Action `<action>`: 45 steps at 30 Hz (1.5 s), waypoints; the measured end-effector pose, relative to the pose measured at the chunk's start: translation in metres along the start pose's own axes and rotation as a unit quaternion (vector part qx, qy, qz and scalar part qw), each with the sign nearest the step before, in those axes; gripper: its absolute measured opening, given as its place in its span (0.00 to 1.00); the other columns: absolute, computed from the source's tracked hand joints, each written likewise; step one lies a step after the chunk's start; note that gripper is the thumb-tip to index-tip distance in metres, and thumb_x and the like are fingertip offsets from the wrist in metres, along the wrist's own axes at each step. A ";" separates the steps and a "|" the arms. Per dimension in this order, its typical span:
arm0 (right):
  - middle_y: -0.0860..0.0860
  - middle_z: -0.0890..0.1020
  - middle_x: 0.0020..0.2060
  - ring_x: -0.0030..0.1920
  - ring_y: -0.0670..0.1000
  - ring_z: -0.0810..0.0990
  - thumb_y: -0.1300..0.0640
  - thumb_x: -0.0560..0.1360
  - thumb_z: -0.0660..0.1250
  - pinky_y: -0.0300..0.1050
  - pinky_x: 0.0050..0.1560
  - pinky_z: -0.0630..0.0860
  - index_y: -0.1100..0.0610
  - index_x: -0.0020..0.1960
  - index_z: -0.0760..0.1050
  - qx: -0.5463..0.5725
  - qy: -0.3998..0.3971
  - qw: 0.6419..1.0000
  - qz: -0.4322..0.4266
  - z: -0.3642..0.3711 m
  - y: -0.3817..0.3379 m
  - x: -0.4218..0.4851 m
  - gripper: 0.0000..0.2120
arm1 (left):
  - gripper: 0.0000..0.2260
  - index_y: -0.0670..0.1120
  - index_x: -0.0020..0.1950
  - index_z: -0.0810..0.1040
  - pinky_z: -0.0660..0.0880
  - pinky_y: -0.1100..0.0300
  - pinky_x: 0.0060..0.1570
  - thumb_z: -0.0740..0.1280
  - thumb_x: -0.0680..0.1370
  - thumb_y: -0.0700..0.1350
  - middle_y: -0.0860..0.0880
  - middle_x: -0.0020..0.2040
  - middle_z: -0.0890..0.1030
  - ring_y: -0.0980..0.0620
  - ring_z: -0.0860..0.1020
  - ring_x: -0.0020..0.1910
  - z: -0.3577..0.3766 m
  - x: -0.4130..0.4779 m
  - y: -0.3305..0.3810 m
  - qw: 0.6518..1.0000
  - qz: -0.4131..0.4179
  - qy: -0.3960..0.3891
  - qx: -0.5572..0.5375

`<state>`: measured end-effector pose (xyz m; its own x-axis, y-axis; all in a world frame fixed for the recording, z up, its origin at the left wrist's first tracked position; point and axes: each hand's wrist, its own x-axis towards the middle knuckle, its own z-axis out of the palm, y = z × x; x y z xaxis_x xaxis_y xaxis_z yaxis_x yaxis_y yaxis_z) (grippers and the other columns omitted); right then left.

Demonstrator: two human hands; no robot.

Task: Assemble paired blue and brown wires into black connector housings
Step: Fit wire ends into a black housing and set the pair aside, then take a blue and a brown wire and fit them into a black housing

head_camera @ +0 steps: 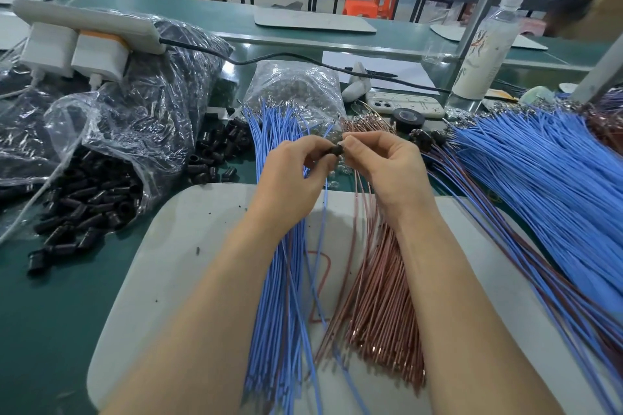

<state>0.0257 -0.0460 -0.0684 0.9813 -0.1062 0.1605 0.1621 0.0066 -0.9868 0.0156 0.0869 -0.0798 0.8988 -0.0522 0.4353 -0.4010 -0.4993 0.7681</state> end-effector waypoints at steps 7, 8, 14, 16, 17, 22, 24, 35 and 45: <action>0.51 0.82 0.35 0.38 0.46 0.81 0.66 0.74 0.69 0.38 0.45 0.79 0.57 0.41 0.80 0.014 0.001 1.000 -0.011 0.006 0.005 -0.001 0.06 | 0.04 0.44 0.47 0.81 0.66 0.73 0.36 0.66 0.77 0.40 0.51 0.36 0.80 0.60 0.73 0.34 0.001 0.000 0.001 1.000 -0.006 0.006 0.010; 0.52 0.82 0.35 0.39 0.47 0.81 0.66 0.75 0.68 0.39 0.46 0.80 0.57 0.41 0.80 0.022 0.000 1.000 -0.007 0.007 0.006 -0.001 0.06 | 0.04 0.44 0.47 0.81 0.66 0.73 0.36 0.66 0.77 0.40 0.52 0.36 0.80 0.60 0.73 0.34 0.001 0.000 0.001 1.000 -0.009 0.008 0.009; 0.52 0.84 0.34 0.38 0.47 0.83 0.65 0.78 0.63 0.38 0.43 0.80 0.60 0.44 0.80 0.148 -0.031 0.987 0.052 0.007 0.008 0.002 0.08 | 0.04 0.45 0.48 0.81 0.66 0.75 0.38 0.67 0.77 0.41 0.55 0.37 0.80 0.64 0.75 0.36 -0.001 0.001 -0.001 1.000 -0.025 0.012 0.001; 0.53 0.83 0.36 0.39 0.48 0.83 0.66 0.76 0.65 0.37 0.43 0.80 0.60 0.43 0.80 0.092 -0.030 0.995 0.036 0.008 0.011 0.002 0.06 | 0.05 0.44 0.49 0.81 0.68 0.74 0.40 0.66 0.77 0.41 0.52 0.39 0.81 0.62 0.75 0.37 -0.002 0.001 -0.003 1.000 -0.020 -0.002 0.019; 0.54 0.83 0.37 0.39 0.48 0.83 0.67 0.76 0.66 0.38 0.44 0.80 0.59 0.43 0.79 0.062 -0.025 0.997 0.024 0.008 0.011 0.002 0.06 | 0.05 0.44 0.50 0.81 0.68 0.74 0.39 0.66 0.77 0.41 0.52 0.39 0.81 0.62 0.74 0.37 -0.002 0.001 -0.003 0.999 -0.019 -0.006 0.027; 0.53 0.82 0.53 0.55 0.50 0.80 0.52 0.76 0.65 0.50 0.61 0.75 0.57 0.61 0.75 0.122 -0.116 0.984 0.063 0.018 -0.001 -0.010 0.15 | 0.05 0.46 0.51 0.81 0.67 0.77 0.41 0.66 0.77 0.40 0.56 0.40 0.80 0.68 0.75 0.37 -0.014 0.003 0.019 0.999 0.006 0.037 -0.005; 0.57 0.81 0.55 0.56 0.54 0.80 0.47 0.76 0.61 0.56 0.65 0.72 0.60 0.68 0.70 0.174 -0.214 0.955 0.104 0.025 -0.015 -0.020 0.24 | 0.05 0.49 0.51 0.79 0.70 0.74 0.43 0.67 0.77 0.40 0.58 0.42 0.81 0.67 0.76 0.39 -0.029 0.010 0.039 0.995 0.028 0.082 -0.038; 0.47 0.70 0.24 0.21 0.44 0.64 0.57 0.82 0.55 0.32 0.21 0.61 0.47 0.60 0.72 -0.178 -0.200 0.963 0.003 -0.104 -0.116 -0.075 0.11 | 0.04 0.49 0.43 0.75 0.72 0.67 0.38 0.67 0.78 0.45 0.52 0.39 0.82 0.61 0.76 0.35 -0.030 0.079 0.136 0.895 -0.053 0.238 -0.373; 0.59 0.82 0.53 0.56 0.60 0.78 0.55 0.77 0.63 0.49 0.53 0.73 0.57 0.53 0.80 -0.565 0.149 0.802 0.126 -0.168 -0.012 -0.057 0.10 | 0.04 0.37 0.45 0.78 0.79 0.53 0.49 0.67 0.75 0.38 0.38 0.46 0.81 0.44 0.81 0.44 0.179 0.045 0.094 0.937 -0.274 -0.170 -0.132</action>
<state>-0.0498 -0.2074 -0.0701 0.8729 -0.4763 0.1059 -0.3994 -0.8222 -0.4056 0.0499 -0.1171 -0.0724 0.9691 -0.1455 -0.1994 0.1484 -0.3020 0.9417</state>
